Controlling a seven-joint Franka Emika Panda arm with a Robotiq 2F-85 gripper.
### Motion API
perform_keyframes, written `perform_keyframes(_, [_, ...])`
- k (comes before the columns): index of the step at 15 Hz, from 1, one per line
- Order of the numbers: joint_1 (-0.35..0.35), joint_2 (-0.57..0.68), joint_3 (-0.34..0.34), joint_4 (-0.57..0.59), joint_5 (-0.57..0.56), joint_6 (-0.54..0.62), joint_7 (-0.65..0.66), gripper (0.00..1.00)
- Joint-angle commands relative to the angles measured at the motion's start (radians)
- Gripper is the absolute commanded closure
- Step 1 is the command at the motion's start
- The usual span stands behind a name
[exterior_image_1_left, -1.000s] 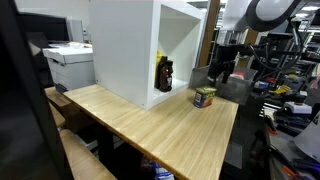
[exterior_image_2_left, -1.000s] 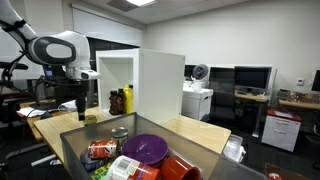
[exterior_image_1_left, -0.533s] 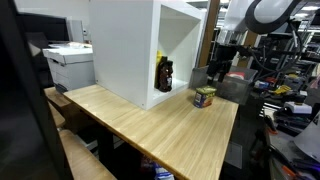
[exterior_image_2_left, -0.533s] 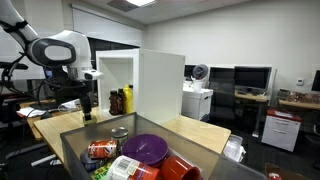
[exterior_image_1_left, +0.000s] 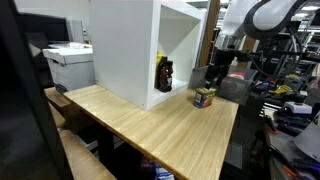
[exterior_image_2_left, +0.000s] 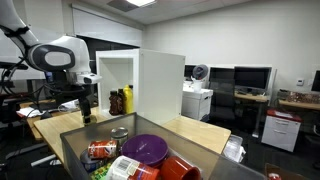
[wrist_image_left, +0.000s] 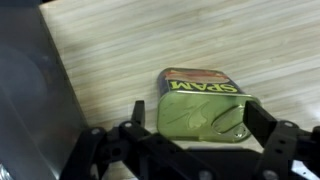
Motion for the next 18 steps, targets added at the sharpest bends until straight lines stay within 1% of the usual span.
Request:
perform_keyframes(1, [-0.01,0.0,0.01,0.001,0.005,-0.001,-0.004,0.0])
perform_keyframes(2, [-0.012,-0.004,0.01,0.001,0.006,0.002,0.003,0.0])
perform_keyframes(4, [0.003,-0.005,0.011,0.002,0.028,0.008,-0.005,0.0])
perform_keyframes(6, [0.008,0.003,0.019,0.007,0.025,0.014,-0.001,0.0])
perform_keyframes(8, [0.003,0.021,0.029,0.014,0.008,0.02,0.009,0.0])
perform_keyframes(12, [0.002,0.036,0.032,0.017,0.022,0.045,0.025,0.0])
perform_keyframes(18, [-0.022,0.079,0.041,0.02,-0.01,0.143,0.112,0.0])
